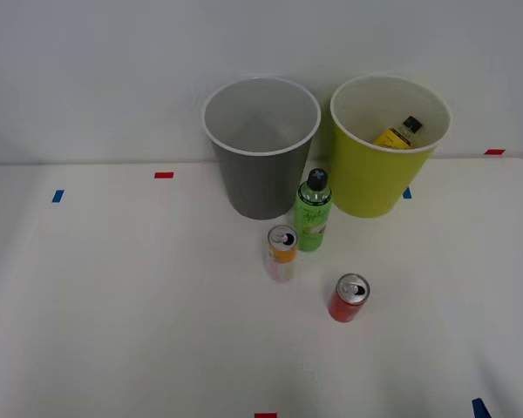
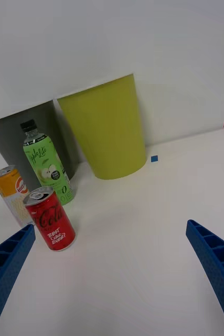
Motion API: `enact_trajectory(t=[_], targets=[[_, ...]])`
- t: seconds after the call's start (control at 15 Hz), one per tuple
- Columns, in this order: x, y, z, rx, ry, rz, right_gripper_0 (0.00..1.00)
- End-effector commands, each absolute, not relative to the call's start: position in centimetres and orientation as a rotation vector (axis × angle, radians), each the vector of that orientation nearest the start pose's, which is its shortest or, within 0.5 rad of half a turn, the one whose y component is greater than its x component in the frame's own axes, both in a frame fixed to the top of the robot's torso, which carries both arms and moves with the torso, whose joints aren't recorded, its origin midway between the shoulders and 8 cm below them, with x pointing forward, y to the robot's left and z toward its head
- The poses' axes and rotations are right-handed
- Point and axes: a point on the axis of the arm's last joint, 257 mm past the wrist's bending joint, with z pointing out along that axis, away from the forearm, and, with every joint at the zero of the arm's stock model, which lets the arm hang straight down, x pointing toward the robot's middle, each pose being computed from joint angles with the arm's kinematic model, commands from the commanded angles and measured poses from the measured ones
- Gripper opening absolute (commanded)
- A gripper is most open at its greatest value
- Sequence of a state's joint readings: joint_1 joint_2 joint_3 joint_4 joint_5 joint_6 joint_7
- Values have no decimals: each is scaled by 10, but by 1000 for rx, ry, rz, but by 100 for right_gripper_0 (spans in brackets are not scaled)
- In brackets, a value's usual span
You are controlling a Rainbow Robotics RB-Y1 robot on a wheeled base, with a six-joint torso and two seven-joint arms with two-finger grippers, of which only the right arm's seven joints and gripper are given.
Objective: Put cans in the gray bin, plastic bottles in the light green bin
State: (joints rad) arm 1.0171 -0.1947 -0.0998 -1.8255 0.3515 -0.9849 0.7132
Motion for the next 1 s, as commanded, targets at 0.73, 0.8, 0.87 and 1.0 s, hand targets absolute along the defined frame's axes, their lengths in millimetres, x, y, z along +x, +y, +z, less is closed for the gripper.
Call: enact_trajectory(t=[0.73, 0.8, 0.87, 1.0], targets=[[195, -296, -238, 61, 1451, 341, 100], [195, -296, -238, 61, 1451, 341, 100], [195, -296, -238, 61, 1451, 341, 100], [195, -296, -238, 61, 1451, 341, 100]])
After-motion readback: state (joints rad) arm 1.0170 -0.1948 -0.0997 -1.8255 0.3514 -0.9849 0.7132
